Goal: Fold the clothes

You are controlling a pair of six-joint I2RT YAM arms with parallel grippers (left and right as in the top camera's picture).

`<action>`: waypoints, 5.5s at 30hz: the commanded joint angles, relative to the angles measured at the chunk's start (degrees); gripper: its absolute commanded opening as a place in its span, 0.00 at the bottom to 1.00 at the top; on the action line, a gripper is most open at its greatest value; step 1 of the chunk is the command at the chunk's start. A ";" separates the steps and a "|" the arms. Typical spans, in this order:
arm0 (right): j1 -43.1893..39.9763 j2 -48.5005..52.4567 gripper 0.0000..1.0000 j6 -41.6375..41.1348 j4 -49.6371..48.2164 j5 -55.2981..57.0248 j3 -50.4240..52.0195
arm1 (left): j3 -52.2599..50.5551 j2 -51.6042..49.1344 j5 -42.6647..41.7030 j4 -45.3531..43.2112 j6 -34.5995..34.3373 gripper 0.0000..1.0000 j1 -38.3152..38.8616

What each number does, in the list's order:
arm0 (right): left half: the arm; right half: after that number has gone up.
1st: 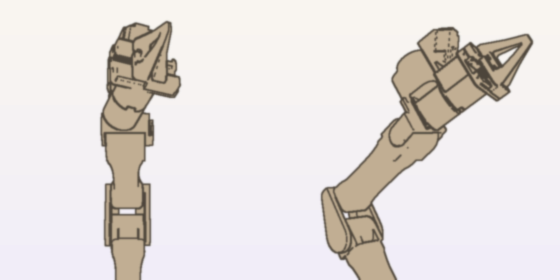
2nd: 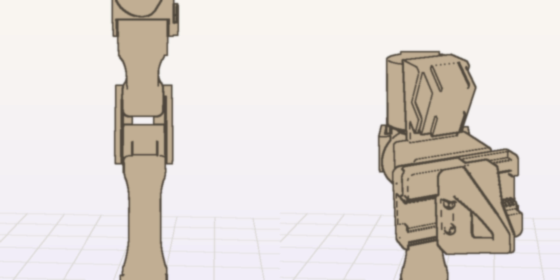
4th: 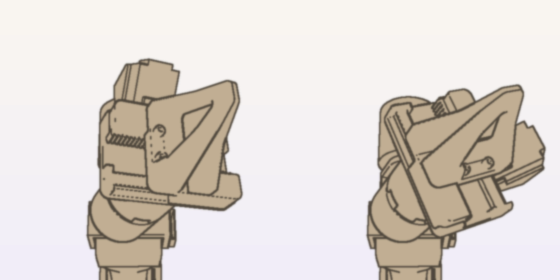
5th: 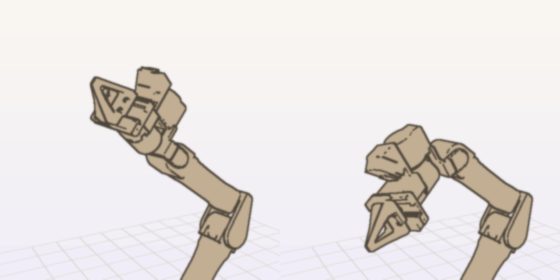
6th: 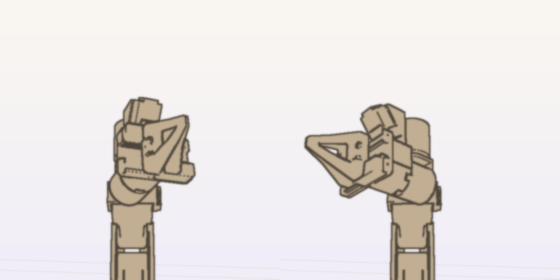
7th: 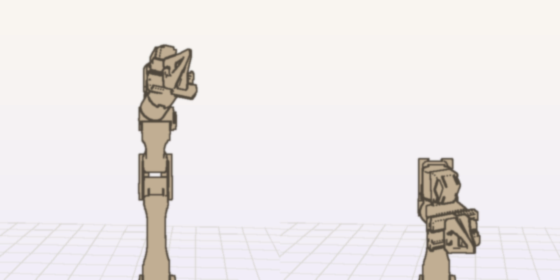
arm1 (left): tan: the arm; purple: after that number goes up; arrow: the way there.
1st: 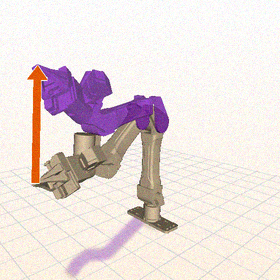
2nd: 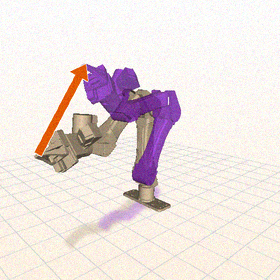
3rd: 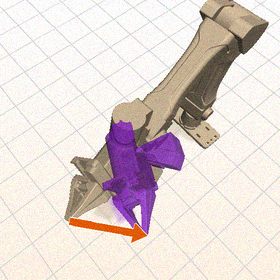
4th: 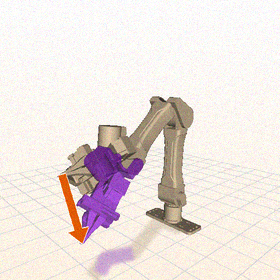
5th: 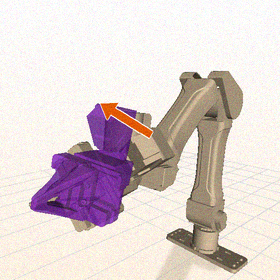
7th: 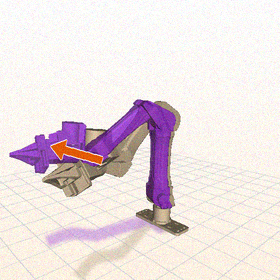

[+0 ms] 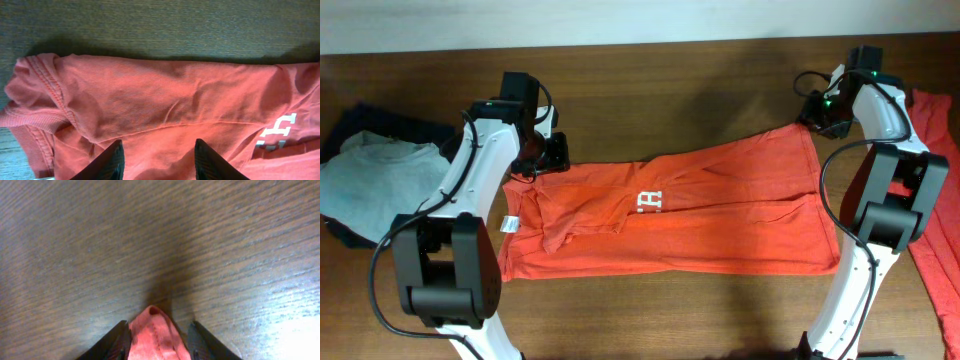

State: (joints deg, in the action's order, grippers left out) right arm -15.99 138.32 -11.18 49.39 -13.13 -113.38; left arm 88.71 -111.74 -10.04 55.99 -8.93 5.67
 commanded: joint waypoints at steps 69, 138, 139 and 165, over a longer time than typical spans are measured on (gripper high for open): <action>0.59 -2.97 0.04 3.41 31.23 -0.15 -17.09 | -14.10 0.11 11.82 -4.39 16.33 0.12 25.35; -2.40 -2.97 0.42 11.58 40.30 -4.07 -17.46 | -5.88 6.56 15.43 20.26 14.16 0.00 21.68; -2.40 -2.97 0.42 11.80 39.43 -4.85 -18.14 | -5.88 6.56 15.43 20.00 14.16 0.00 21.68; 3.45 -47.06 0.79 -2.99 28.44 8.74 25.90 | -5.88 6.56 15.45 19.47 14.19 0.00 21.68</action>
State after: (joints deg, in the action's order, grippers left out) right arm -12.91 88.36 -10.31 84.66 -4.91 -101.56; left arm 82.15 -106.30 5.91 75.44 6.17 27.51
